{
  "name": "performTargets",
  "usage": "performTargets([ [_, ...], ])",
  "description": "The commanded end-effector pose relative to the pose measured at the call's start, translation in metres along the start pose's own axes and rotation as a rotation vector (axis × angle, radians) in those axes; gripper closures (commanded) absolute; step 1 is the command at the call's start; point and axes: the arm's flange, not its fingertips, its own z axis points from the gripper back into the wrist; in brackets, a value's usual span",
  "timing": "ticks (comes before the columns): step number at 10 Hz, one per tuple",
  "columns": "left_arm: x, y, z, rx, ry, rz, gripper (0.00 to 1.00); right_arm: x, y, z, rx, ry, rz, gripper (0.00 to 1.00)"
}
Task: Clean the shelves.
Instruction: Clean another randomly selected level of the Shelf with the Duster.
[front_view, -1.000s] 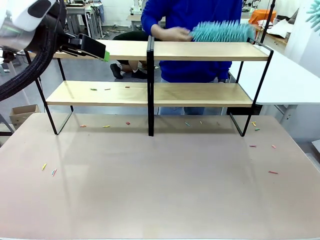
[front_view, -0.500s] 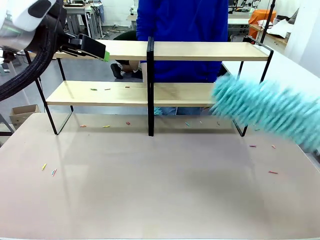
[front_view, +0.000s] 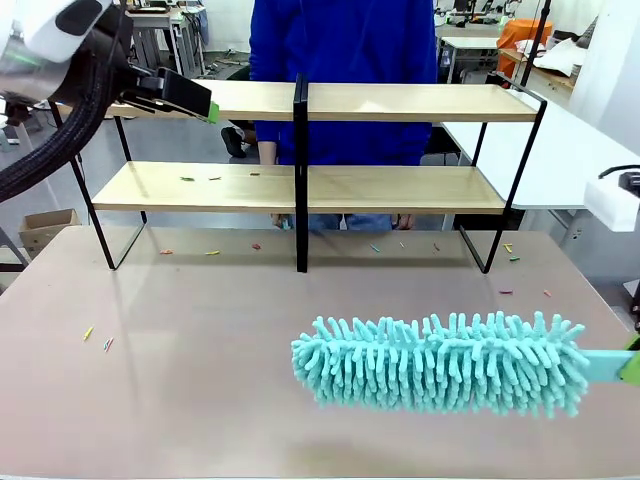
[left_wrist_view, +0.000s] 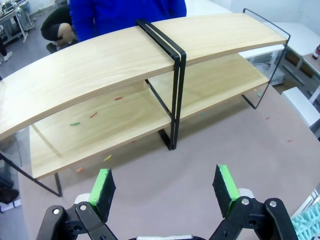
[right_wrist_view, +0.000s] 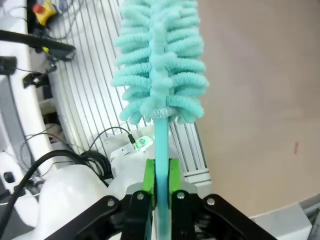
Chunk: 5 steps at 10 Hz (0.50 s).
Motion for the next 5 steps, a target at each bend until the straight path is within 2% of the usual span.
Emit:
performTargets([
  [1,-0.001,0.0,0.001,0.001,-0.003,0.0,0.0,0.017,0.003,-0.01,-0.03,0.05,0.057,0.88],
  [2,-0.001,0.0,0.001,0.001,-0.003,0.0,0.0,0.051,-0.003,-0.034,-0.012,0.053,0.094,0.88],
  [3,-0.001,0.0,0.001,0.001,-0.003,0.0,0.0,0.094,-0.014,-0.06,-0.035,0.023,0.064,0.88],
  [4,-0.001,0.0,0.001,0.001,-0.003,0.0,0.0,0.134,-0.018,-0.074,-0.114,-0.078,-0.025,0.88],
  [5,-0.001,0.0,0.001,0.001,-0.003,0.0,0.0,0.166,-0.024,-0.083,-0.169,-0.109,-0.09,0.88],
])
